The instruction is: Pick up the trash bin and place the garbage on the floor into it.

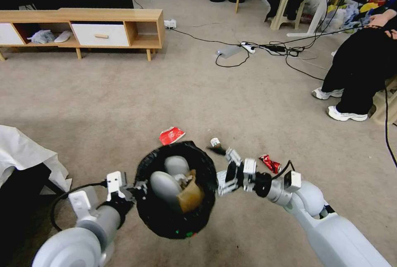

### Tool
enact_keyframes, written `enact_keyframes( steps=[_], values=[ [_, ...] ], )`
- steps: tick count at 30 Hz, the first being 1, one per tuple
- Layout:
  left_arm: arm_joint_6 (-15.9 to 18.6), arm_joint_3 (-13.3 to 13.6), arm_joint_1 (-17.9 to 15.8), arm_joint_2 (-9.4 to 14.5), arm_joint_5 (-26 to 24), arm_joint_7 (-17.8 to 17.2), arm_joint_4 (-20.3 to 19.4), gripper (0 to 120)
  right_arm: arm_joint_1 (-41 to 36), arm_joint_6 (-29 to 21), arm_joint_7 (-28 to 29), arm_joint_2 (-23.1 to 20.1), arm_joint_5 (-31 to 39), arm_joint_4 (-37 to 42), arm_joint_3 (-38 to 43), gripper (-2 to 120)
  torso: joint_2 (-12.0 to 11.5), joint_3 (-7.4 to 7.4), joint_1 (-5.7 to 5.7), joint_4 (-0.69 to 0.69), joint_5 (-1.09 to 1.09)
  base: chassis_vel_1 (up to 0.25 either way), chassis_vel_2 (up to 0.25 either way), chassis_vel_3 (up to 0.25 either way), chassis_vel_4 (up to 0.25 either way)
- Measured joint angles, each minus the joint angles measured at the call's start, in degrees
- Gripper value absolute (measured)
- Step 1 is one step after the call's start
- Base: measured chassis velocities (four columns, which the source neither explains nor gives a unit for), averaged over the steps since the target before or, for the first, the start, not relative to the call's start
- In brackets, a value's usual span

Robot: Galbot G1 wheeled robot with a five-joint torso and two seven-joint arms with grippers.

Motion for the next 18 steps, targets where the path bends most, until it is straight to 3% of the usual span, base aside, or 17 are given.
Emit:
enact_keyframes(
  steps=[2, 3, 4, 5, 8, 11, 14, 16, 18],
  values=[
    [-0.65, -2.76, -0.86, -0.59, 0.77, -1.37, 0.33, 4, -1.09, -0.25, 10.4, 0.66, -0.16, 1.5, 1.88, 100, 0.0, 0.0, 0.0, -0.01, -0.01, 0.0, 0.0, 0.0, 0.0],
    [-1.01, -5.03, -1.67, -1.02, 0.53, -3.01, 0.67, 4, -2.33, -0.69, 19.12, 1.51, -1.74, 2.64, 3.04, 100, 0.0, 0.0, 0.0, 0.0, 0.0, 0.0, 0.0, 0.0, 0.0],
    [-1.01, -5.03, -1.67, -1.02, 0.53, -3.01, 0.67, 4, -2.33, -0.69, 19.12, 1.51, -1.74, 2.64, 3.04, 100, 0.0, 0.0, 0.0, 0.0, 0.0, 0.0, 0.0, 0.0, 0.0],
    [-1.2, -7.15, -2.31, -1.3, -0.21, -3.95, 0.92, 4, -3.58, -0.96, 25.24, 2.53, -4.3, 3.1, 4.31, 100, 0.0, 0.0, 0.0, 0.01, -0.01, 0.0, 0.0, 0.0, 0.0],
    [-1.27, -8.51, -2.62, -1.35, -0.59, -4.2, 1.1, 4, -4.6, -1.0, 28.02, 3.35, -6.07, 3.15, 5.32, 100, 0.0, 0.0, 0.0, 0.0, 0.0, 0.0, 0.0, 0.0, 0.0],
    [-1.55, -12.43, -2.93, -1.23, -0.86, -4.38, 1.36, 4, -9.02, -1.16, 34.0, 6.65, -10.92, 4.5, 9.17, 100, 0.0, -0.01, 0.0, -0.02, 0.0, 0.0, 0.0, 0.0, 0.0],
    [-1.63, -13.43, -2.94, -1.21, -1.03, -4.38, 1.49, 4, -9.95, -1.2, 34.81, 7.79, -12.1, 5.02, 10.22, 100, 0.0, -0.01, 0.0, -0.01, 0.0, 0.0, 0.0, 0.0, 0.0],
    [-2.06, -16.76, -2.95, -1.27, -1.97, -4.37, 2.18, 4, -11.82, -1.22, 37.15, 11.02, -16.36, 6.42, 13.96, 100, 0.0, -0.01, 0.0, -0.01, 0.0, 0.0, 0.0, 0.0, 0.0],
    [-2.33, -17.84, -2.95, -1.3, -2.2, -4.35, 2.51, 4, -12.25, -1.37, 38.18, 11.66, -16.93, 6.99, 15.0, 100, 0.0, -0.01, 0.0, -0.01, -0.01, 0.0, 0.0, 0.0, 0.0]
  ],
)
